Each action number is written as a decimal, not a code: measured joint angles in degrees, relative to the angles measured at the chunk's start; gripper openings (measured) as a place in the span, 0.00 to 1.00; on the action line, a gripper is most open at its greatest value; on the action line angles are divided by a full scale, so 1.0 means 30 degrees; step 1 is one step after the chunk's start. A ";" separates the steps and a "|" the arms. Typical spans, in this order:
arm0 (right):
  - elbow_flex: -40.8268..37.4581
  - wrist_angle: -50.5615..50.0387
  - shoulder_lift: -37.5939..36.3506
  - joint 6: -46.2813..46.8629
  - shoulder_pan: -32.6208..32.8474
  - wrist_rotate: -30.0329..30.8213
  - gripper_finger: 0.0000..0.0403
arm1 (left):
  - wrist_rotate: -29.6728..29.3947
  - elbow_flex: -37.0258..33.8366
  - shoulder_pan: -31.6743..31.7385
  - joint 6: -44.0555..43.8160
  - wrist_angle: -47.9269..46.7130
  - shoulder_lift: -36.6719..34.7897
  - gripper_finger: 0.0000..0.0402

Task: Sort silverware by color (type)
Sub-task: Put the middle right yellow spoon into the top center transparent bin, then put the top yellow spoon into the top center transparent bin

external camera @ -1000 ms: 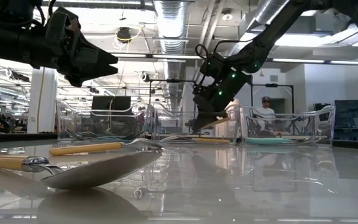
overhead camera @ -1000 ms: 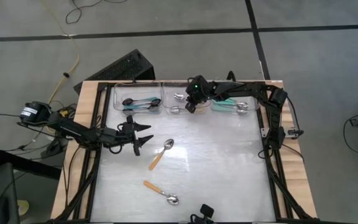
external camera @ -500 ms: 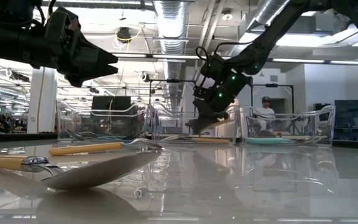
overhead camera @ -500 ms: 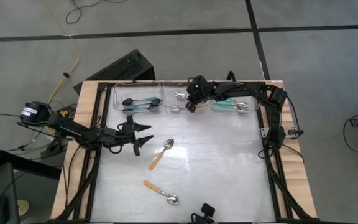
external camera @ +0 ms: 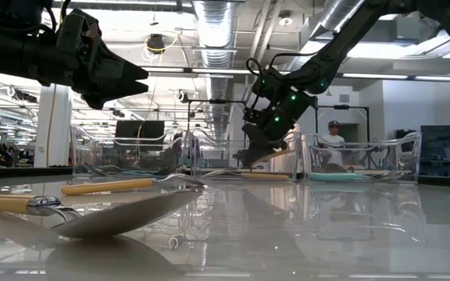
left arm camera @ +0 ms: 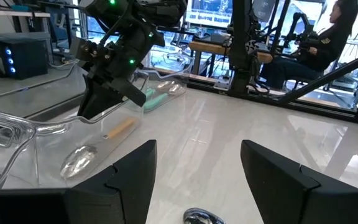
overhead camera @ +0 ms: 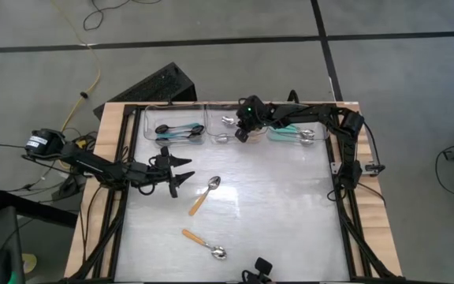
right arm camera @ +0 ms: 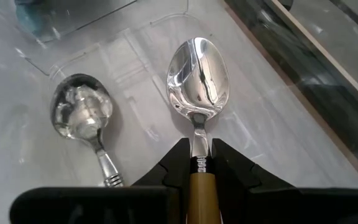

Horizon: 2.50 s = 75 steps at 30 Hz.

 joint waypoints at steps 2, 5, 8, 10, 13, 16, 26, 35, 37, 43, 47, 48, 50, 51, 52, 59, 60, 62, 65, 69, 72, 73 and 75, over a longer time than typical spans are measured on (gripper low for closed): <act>0.0000 0.0018 0.0000 0.0006 -0.0013 0.0000 0.19 | 0.0000 -0.0002 0.0000 0.0000 0.0000 0.0000 0.54; 0.0000 0.0010 0.0000 0.0007 -0.0005 0.0000 0.19 | -0.0002 -0.0002 0.0000 0.0000 0.0000 0.0000 0.54; 0.0000 0.0003 0.0000 0.0043 0.0000 0.0000 0.19 | -0.0007 -0.0002 0.0000 0.0007 0.0000 0.0000 0.54; 0.0000 -0.0004 0.0000 0.0057 0.0000 0.0000 0.19 | -0.0007 -0.0002 0.0000 0.0015 0.0000 0.0000 0.54; 0.0000 -0.0004 0.0000 0.0058 0.0000 0.0000 0.19 | -0.0007 -0.0002 0.0000 0.0015 0.0000 0.0000 0.54; 0.0000 -0.0012 0.0000 0.0051 0.0000 0.0000 0.19 | -0.0007 -0.0002 0.0000 0.0022 0.0000 0.0000 0.54; 0.0000 -0.0583 0.0000 0.0439 -0.0015 -0.0007 0.19 | -0.0015 -0.0002 0.0000 0.0124 0.0000 0.0000 0.54; 0.0087 -0.0148 0.0437 0.0568 0.0153 0.0404 0.21 | -0.0022 -0.0002 0.0000 0.0117 -0.0015 0.0000 0.54; 0.0171 -0.0234 0.0439 0.0574 0.0153 0.0509 0.24 | -0.0015 -0.0002 0.0000 0.0111 -0.0017 0.0000 0.54; 0.0253 -0.0296 0.0452 0.0333 0.0233 0.0530 0.37 | -0.0015 -0.0002 0.0000 0.0066 -0.0014 0.0007 0.54; 0.0255 -0.0277 0.0459 0.0324 0.0248 0.0532 0.48 | -0.0015 -0.0002 0.0000 0.0058 -0.0015 0.0000 0.54; 0.0255 -0.0272 0.0365 0.0326 0.0248 0.0532 0.51 | -0.0015 -0.0002 0.0000 0.0069 -0.0015 0.0000 0.54; 0.0255 -0.0357 0.0083 0.0279 0.0272 0.0577 0.56 | -0.0017 -0.0002 0.0000 0.0087 -0.0015 0.0000 0.54; 0.0259 -0.0298 -0.0123 0.0280 0.0291 0.0572 0.58 | -0.0015 0.0004 0.0000 0.0088 -0.0015 0.0000 0.54; 0.0307 -0.0375 -0.0397 0.0284 0.0291 0.0564 0.60 | -0.0015 -0.0002 0.0000 0.0102 -0.0014 0.0007 0.54; 0.1393 -0.1332 -0.2553 0.0292 0.0456 0.0191 0.63 | -0.0011 -0.0001 0.0000 0.0089 -0.0015 0.0002 0.54; 0.1590 -0.1390 -0.2912 0.0279 0.0553 -0.0042 0.63 | 0.0028 -0.0002 0.0000 0.0090 -0.0009 0.0005 0.54; 0.1872 -0.1334 -0.3785 0.0197 0.0896 -0.0736 0.63 | 0.0036 -0.0002 0.0000 0.0095 -0.0007 0.0007 0.54; 0.1969 -0.1252 -0.5100 -0.0180 0.1822 -0.1719 0.63 | 0.0036 -0.0002 0.0000 0.0117 -0.0007 0.0000 0.54; 0.1974 -0.1632 -0.6147 -0.2007 0.3814 -0.2016 0.63 | 0.0036 0.0004 0.0000 0.0119 -0.0015 0.0007 0.54; 0.1974 -0.1527 -0.6222 -0.3049 0.5471 -0.2033 0.63 | 0.0036 -0.0002 0.0000 0.0138 -0.0022 0.0004 0.54; 0.1958 -0.1527 -0.6204 -0.3150 0.5976 -0.2040 0.63 | 0.0044 -0.0002 0.0000 0.0138 -0.0035 0.0004 0.54; 0.1953 -0.1192 -0.5936 -0.3202 0.6894 -0.2032 0.63 | 0.0048 0.0001 0.0000 0.0142 -0.0051 0.0004 0.54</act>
